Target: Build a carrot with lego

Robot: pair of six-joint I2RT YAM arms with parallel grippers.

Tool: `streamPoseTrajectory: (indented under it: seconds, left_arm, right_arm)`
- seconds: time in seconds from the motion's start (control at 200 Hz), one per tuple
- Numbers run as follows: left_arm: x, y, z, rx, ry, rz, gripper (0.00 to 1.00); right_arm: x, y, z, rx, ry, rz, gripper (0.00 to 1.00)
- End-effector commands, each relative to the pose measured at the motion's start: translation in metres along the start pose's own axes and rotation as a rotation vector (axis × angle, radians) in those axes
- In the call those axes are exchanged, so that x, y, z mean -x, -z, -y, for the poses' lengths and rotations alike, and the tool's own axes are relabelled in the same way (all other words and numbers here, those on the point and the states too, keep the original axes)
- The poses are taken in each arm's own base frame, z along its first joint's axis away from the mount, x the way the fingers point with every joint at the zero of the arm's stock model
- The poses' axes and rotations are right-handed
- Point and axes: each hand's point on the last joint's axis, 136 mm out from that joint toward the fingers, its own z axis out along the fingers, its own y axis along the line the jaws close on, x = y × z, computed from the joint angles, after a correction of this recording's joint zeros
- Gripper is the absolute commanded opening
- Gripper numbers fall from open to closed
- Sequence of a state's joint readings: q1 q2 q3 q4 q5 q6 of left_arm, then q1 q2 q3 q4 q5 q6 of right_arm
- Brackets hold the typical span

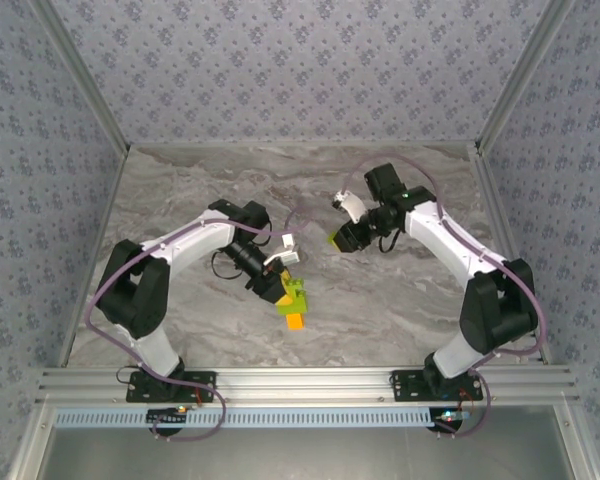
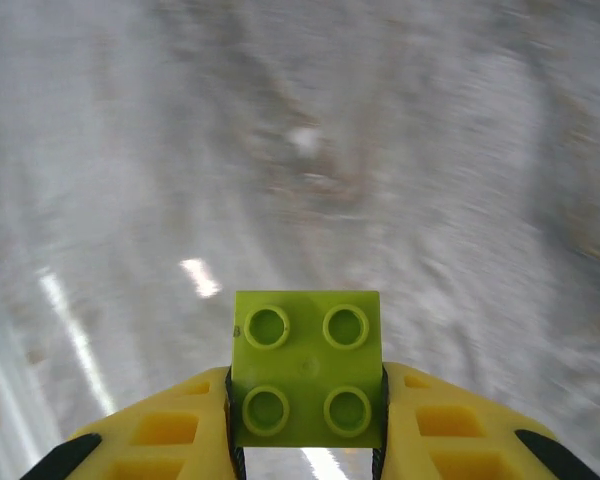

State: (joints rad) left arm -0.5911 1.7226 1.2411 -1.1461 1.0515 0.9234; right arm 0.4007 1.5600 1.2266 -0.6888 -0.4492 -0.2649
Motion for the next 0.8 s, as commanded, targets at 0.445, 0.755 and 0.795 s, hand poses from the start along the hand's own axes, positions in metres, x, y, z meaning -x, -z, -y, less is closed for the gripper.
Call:
streamPoseTrajectory:
  seconds: [0.445, 0.755, 0.795]
  left_arm:
    - [0.011, 0.001, -0.002, -0.021, -0.015, 0.042, 0.27]
    - [0.011, 0.0, -0.005, -0.022, -0.002, 0.038, 0.27]
    - [0.011, 0.001, -0.004, -0.022, -0.004, 0.038, 0.27]
  right_arm:
    - [-0.063, -0.064, 0.057, -0.584, -0.3, 0.301, 0.21]
    - [-0.084, -0.094, 0.062, -0.562, -0.306, 0.269, 0.26]
    - [-0.085, -0.096, 0.061, -0.555, -0.311, 0.271, 0.27]
